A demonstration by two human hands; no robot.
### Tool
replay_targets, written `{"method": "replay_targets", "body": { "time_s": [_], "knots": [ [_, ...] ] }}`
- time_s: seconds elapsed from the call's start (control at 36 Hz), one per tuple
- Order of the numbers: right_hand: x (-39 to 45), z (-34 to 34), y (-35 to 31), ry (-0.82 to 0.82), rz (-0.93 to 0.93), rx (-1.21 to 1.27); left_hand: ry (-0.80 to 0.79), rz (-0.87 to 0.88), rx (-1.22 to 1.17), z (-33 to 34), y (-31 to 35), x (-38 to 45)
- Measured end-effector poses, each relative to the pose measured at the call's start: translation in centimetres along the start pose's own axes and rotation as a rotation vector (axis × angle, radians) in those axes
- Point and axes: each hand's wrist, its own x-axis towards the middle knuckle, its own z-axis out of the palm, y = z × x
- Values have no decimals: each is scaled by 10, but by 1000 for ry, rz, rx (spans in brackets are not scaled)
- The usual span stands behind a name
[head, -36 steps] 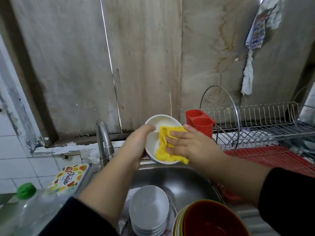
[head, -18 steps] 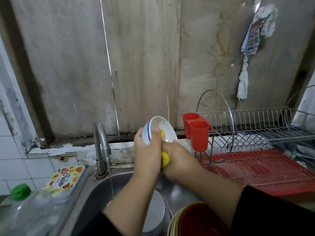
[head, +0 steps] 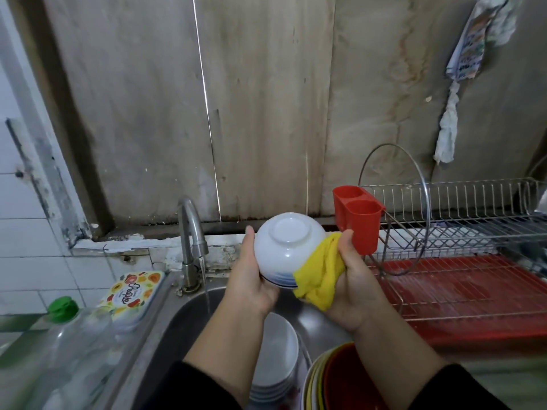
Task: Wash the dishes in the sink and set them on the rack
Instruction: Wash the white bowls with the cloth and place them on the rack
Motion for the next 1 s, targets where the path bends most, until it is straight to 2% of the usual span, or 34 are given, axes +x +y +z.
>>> {"method": "replay_targets", "body": {
  "time_s": [0.14,0.19,0.25,0.31,0.33,0.42,0.47,0.64,0.69,0.81,0.86,0.94,1.0],
  "knots": [
    [3,-3,-5,118,-21,5,36,53,27,3,4,-3],
    [4,-8,-10,247,-55,-24,92,114,18,2,7,-4],
    [6,-11,-16,424,-78,-133,182,207,38,-2,11,-3],
    [7,-13,-21,486,-158,-308,243,281,92,-3,13,-3],
    [8,-8,-22,442,-242,-446,258,308,132,-3,12,-4],
    [2,10,-7,119,-512,-1007,272,354,233,4,6,-9],
    [-1,13,2,98,-644,-1182,293,380,239,4,7,-12],
    [-4,3,-12,112,-582,-1529,313,430,278,-5,8,-15],
    [-3,12,-17,135,-498,-1505,293,407,289,0,5,-18],
    [-7,21,-19,48,-352,-1327,333,416,350,2,10,-21],
    [-11,20,-24,60,-234,-1201,351,430,393,-1,12,-22],
    [-7,13,-37,264,-199,-851,377,473,522,-2,13,-25],
    [-5,16,-42,272,-223,-610,389,492,577,-1,13,-27]
  ]
}}
